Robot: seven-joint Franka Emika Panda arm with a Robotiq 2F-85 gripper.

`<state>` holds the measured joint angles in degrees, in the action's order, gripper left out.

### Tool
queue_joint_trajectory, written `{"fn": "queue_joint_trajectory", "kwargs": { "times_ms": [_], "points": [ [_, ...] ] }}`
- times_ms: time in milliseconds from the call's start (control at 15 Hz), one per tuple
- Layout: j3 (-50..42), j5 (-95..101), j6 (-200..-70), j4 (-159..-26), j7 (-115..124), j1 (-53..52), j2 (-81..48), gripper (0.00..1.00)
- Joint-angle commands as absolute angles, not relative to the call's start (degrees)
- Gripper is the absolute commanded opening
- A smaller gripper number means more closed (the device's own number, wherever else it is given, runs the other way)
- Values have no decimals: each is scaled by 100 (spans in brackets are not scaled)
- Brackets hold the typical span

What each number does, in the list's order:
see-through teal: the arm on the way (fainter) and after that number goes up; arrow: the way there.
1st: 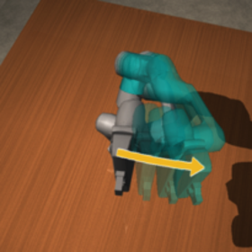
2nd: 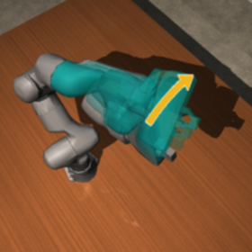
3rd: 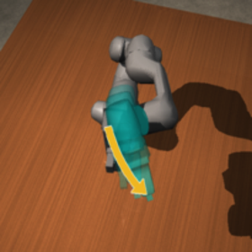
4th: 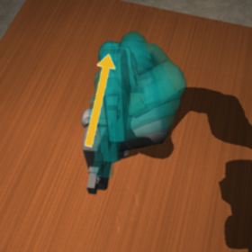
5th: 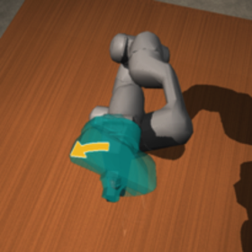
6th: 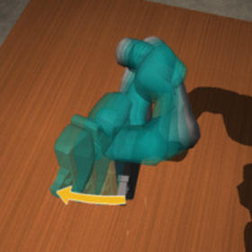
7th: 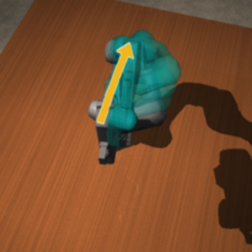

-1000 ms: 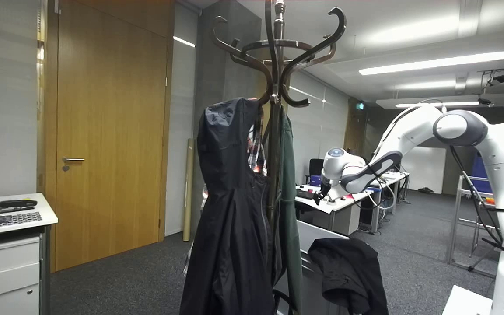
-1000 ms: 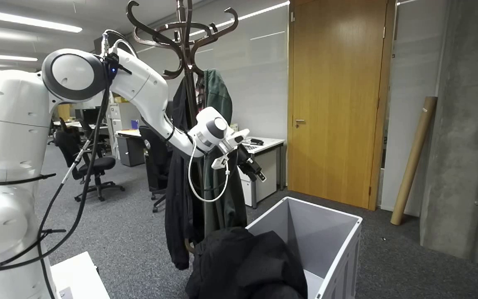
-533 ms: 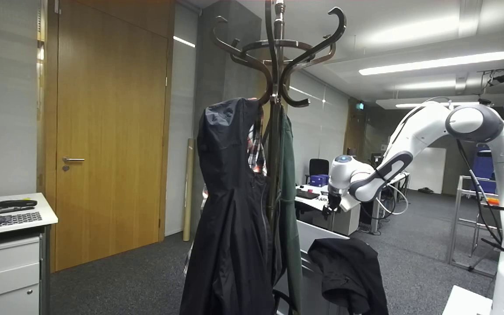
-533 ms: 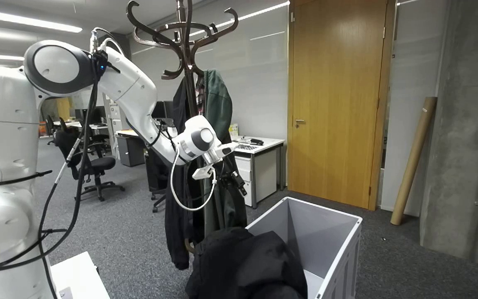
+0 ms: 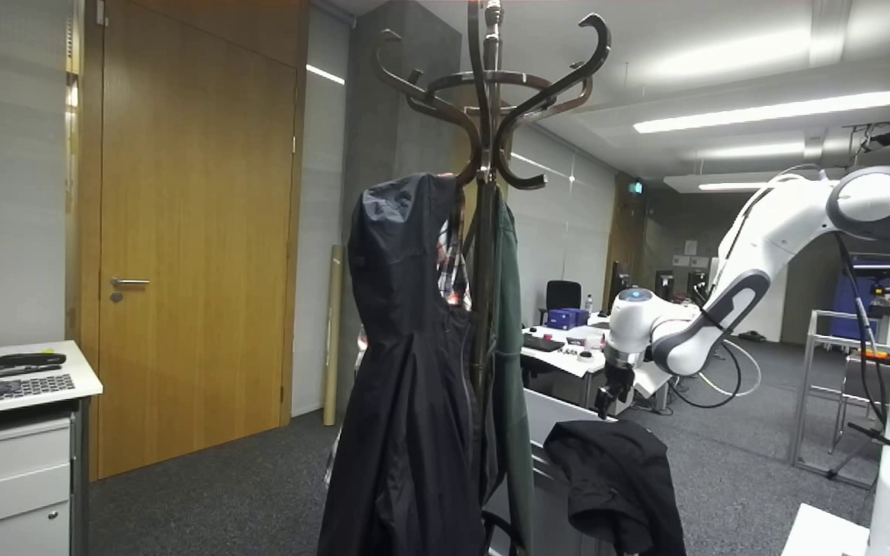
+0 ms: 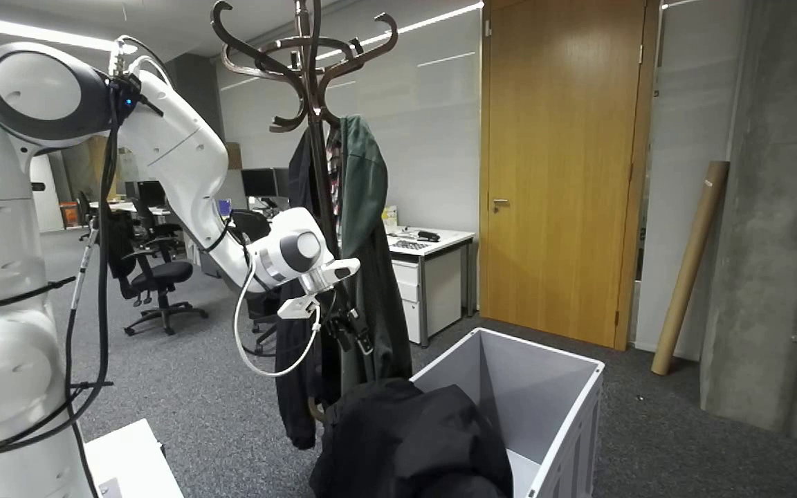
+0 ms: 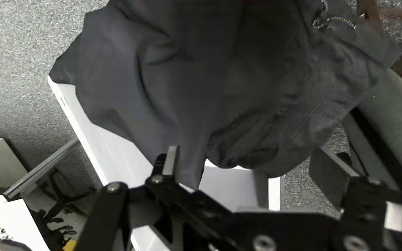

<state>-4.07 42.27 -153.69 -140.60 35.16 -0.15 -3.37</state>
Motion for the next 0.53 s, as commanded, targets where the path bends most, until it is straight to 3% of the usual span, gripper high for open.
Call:
{"fn": "queue_joint_trajectory", "kwargs": {
  "times_ms": [0, 467],
  "points": [
    [-445, 4308, -15680, -14765, 3583, 28, 18, 100],
    [-763, 5114, -15792, -15241, 4062, 169, -96, 100]
  ]
}}
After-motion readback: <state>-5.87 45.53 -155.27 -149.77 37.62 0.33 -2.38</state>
